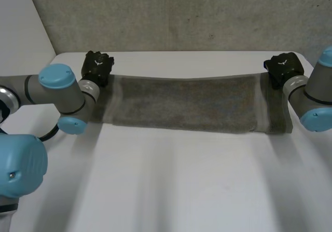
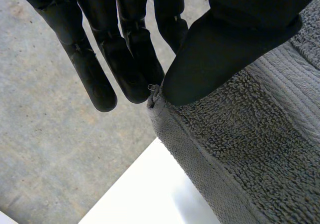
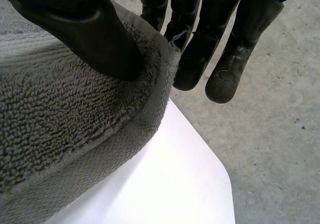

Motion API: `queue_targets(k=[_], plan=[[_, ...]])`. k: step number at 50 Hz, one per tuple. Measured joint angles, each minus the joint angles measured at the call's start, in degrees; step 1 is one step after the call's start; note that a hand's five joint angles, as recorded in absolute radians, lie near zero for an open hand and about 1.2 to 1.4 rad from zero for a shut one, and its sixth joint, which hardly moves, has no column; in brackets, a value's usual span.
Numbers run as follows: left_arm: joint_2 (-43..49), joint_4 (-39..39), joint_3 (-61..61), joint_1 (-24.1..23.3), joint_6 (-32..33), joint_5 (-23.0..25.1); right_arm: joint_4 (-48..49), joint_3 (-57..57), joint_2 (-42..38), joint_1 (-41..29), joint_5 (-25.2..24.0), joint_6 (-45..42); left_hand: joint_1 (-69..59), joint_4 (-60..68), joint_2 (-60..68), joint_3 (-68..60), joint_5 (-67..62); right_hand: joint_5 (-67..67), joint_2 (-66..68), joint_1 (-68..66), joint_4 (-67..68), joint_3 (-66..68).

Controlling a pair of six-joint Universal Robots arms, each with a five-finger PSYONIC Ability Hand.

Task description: Fold the towel.

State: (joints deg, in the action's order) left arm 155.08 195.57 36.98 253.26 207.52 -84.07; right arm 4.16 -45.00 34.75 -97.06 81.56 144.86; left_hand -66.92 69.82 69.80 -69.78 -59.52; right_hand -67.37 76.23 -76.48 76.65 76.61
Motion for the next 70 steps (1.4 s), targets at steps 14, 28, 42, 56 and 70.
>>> queue_targets(k=[14,28,42,56,70], plan=[[0.1,0.4,3.3,-0.3,3.5,0.0,0.9,1.8,-3.5,-1.6,3.0,-6.3,49.5,-53.0,-53.1,52.9,52.6,63.6,-61.0,60.9,-60.9,-60.9],[-19.9,7.7,25.6,-0.9,1.5,-0.3,10.4,-17.1,18.3,-2.8,3.0,-0.6,57.1,-60.2,-60.1,60.2,58.0,63.9,-62.1,63.1,-61.7,-62.4],[-37.4,7.4,49.4,1.2,-9.7,0.5,-10.1,-29.0,24.2,-0.3,-1.2,3.4,55.3,-58.4,-58.2,58.2,57.9,47.4,-46.6,47.0,-47.1,-47.0],[-42.6,9.4,59.9,3.0,-14.6,0.7,-6.7,-34.4,20.3,2.9,-7.0,5.1,55.3,-58.2,-58.2,58.2,57.8,46.0,-45.9,45.3,-45.9,-45.9],[-42.5,9.6,60.4,3.0,-14.4,0.7,-2.4,-32.5,16.1,4.3,-4.5,4.3,55.3,-58.2,-58.2,58.2,57.9,9.1,-7.9,8.0,-8.6,-8.7]])
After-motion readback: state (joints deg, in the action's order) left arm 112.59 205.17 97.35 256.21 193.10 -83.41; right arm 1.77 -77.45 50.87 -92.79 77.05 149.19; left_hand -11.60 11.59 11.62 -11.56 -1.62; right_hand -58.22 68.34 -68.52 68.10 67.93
